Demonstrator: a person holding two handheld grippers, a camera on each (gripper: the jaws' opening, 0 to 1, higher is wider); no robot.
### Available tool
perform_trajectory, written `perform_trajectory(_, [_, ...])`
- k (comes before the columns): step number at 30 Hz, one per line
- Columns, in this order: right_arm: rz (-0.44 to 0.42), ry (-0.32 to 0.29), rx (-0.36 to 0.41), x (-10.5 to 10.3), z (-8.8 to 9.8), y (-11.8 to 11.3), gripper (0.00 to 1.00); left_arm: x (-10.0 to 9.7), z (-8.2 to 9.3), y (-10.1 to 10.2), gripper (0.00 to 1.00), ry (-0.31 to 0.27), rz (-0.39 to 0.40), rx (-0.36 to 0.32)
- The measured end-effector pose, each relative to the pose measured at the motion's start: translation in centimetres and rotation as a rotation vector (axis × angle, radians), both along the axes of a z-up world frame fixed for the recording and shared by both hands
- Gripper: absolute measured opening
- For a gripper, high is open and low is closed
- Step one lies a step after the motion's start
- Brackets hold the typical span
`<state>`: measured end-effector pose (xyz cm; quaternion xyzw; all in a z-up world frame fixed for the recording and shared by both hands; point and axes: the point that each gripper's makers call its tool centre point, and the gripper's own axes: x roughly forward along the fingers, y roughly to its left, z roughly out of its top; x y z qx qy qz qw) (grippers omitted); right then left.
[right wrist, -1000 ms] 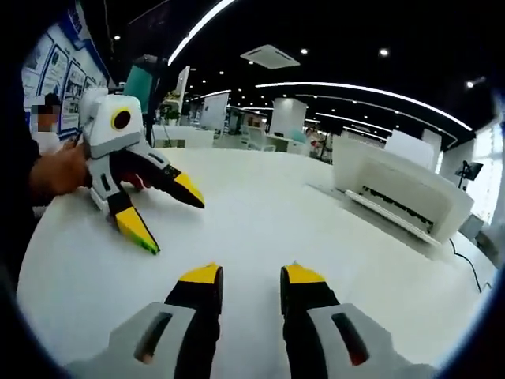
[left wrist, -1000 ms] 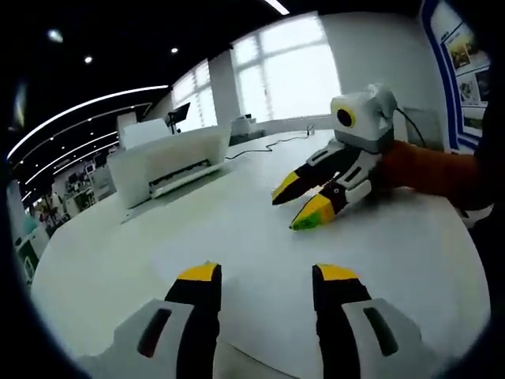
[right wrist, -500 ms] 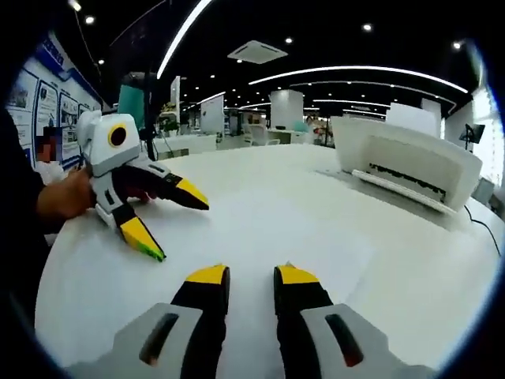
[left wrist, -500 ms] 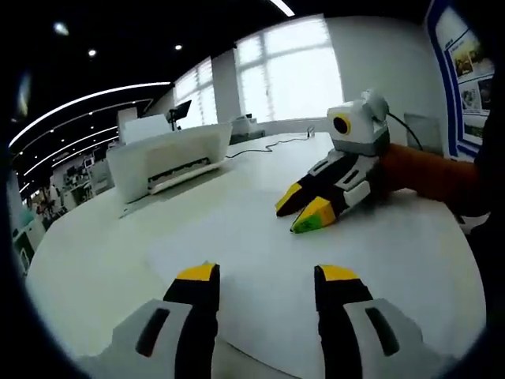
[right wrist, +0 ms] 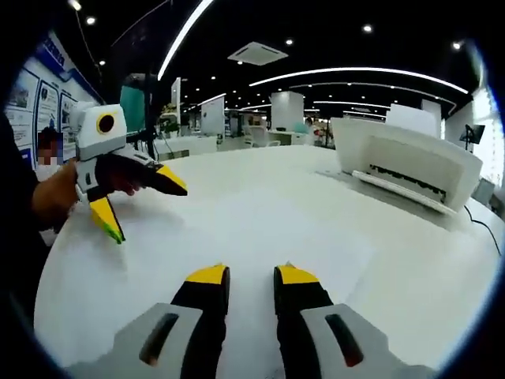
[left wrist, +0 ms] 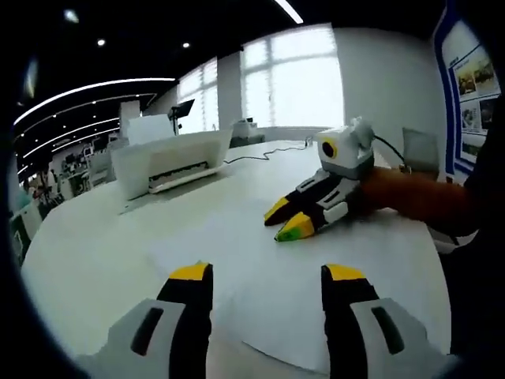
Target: Organize the stack of printing papers by aligning and flattening the scattered papers on the table
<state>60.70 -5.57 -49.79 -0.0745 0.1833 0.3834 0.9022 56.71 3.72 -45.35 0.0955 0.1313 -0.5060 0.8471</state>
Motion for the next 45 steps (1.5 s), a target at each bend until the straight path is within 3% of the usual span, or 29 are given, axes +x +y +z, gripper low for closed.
perform_trajectory(8, [-0.002,0.003,0.002,-0.1,0.0,0.1,0.20,-1.4,3.1,3.2,0.60,-0.005,0.049,-0.056])
perform_trajectory(17, [-0.005,-0.002,0.001,-0.2,0.0,0.4,0.20,-2.7,3.5,5.2,0.58,0.038,0.095,-0.065])
perform_trajectory(22, [-0.004,-0.002,0.002,-0.3,0.0,0.4,0.20,-4.3,3.7,6.3,0.61,0.035,0.105,-0.053])
perform_trajectory(30, [-0.005,-0.001,0.004,-0.3,0.0,0.3,0.20,-6.9,5.5,9.3,0.62,0.016,0.136,-0.047])
perform_trajectory(45, [-0.005,-0.001,0.004,-0.3,0.1,0.5,0.20,-9.2,6.2,14.1,0.60,0.036,0.175,-0.028])
